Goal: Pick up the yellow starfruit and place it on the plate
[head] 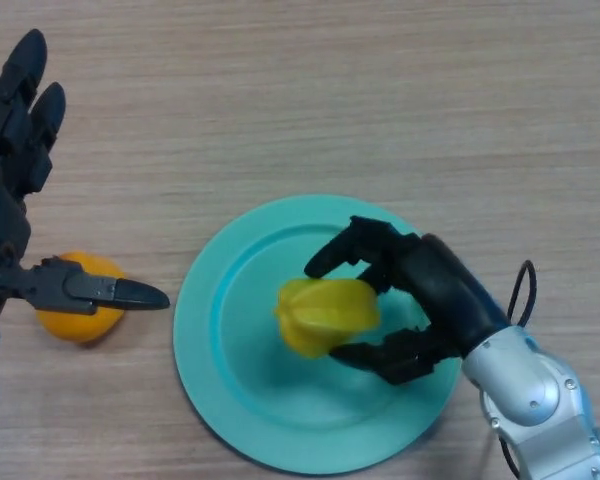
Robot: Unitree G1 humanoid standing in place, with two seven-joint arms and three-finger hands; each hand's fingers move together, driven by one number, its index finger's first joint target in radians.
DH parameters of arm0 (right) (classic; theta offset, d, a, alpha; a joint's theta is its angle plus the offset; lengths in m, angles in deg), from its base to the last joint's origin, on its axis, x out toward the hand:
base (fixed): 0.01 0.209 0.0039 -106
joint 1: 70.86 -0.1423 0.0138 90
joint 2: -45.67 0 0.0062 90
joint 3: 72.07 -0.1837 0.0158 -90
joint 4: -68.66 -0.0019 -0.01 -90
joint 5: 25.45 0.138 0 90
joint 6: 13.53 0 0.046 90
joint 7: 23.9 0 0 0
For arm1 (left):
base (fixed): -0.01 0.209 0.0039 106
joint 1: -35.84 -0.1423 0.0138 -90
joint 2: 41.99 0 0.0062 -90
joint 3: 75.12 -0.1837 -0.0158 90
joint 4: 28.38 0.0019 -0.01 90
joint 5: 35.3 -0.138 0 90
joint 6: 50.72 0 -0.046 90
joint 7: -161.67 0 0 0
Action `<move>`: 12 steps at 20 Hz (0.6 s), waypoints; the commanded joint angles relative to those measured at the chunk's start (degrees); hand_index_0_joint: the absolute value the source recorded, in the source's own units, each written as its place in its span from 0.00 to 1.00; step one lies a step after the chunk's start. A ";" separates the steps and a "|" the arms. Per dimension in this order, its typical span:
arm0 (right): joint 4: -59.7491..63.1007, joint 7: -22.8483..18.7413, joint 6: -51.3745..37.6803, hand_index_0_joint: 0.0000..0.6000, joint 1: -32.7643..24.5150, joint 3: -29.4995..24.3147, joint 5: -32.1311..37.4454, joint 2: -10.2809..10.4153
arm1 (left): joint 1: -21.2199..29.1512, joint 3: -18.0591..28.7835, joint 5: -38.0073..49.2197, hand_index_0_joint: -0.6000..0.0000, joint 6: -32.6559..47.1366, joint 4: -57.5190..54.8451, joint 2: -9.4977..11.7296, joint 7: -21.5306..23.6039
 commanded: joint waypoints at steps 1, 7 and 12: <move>-2.81 -1.28 -4.59 0.92 -2.03 -0.67 -0.94 0.00 | 1.03 5.44 1.15 1.00 5.78 -3.49 3.18 0.70; -2.37 -4.74 -5.78 0.00 -4.27 -2.16 -2.48 0.00 | 0.53 5.51 -0.61 1.00 5.73 -3.93 3.02 0.46; -7.73 -2.54 -2.57 0.00 -4.84 -6.16 -1.82 0.00 | 0.00 4.31 -0.74 1.00 3.21 -5.92 2.25 -0.16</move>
